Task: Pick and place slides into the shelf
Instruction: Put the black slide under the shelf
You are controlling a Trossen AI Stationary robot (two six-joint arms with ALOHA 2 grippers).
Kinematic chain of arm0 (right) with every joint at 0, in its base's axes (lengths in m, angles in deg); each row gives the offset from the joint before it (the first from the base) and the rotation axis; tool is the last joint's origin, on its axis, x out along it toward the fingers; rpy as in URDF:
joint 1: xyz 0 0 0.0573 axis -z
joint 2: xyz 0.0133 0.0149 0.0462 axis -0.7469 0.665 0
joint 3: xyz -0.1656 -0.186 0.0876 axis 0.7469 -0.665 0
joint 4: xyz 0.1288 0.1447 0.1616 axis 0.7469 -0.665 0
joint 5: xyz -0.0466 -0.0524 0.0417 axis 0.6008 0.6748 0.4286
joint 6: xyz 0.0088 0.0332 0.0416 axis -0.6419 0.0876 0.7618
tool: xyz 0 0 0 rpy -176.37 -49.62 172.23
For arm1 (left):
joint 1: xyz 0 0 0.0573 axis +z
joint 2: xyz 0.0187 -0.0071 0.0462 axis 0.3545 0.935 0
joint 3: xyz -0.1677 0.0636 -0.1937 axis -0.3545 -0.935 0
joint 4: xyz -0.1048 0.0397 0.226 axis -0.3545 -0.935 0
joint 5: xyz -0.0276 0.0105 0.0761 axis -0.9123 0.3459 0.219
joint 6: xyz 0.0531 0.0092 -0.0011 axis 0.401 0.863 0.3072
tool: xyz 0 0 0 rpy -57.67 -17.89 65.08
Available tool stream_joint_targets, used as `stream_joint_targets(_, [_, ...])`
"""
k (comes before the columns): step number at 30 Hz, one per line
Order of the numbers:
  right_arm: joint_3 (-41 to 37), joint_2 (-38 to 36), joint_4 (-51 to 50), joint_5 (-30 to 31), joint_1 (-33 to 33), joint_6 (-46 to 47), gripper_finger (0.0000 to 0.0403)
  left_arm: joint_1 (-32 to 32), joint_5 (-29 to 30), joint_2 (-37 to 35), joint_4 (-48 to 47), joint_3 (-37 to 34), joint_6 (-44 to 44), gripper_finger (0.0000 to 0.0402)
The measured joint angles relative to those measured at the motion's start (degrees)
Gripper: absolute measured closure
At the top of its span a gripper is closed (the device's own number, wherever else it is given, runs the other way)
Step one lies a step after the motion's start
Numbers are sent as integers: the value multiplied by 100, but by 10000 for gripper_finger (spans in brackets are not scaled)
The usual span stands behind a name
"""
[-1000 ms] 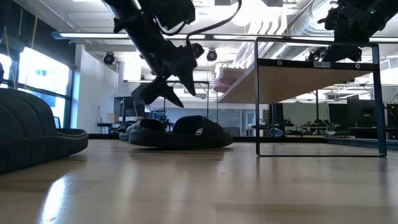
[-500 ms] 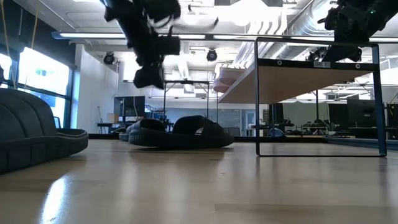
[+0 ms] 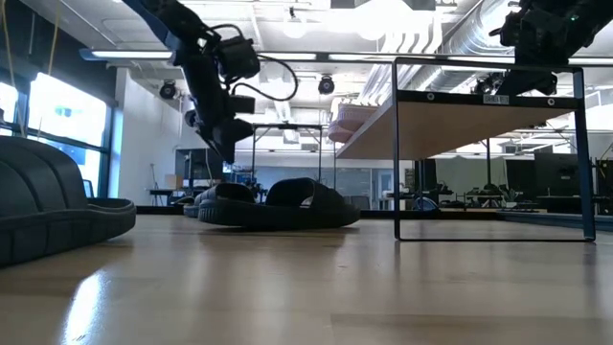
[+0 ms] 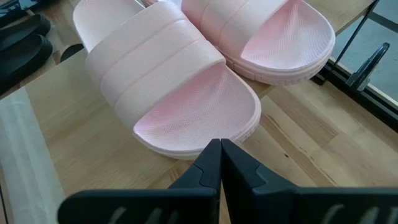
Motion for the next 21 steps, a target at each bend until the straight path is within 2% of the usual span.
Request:
stream_joint_targets(6, [0, 2, 2, 0, 0, 0, 402, -31, -457, 252, 47, -2, 133, 261])
stream_joint_targets(17, [0, 2, 4, 0, -1, 2, 402, -163, 816, 955, 191, -2, 209, 261])
stream_joint_targets(21, [0, 2, 4, 2, -1, 2, 402, -161, 1048, 1142, 404, -2, 332, 261])
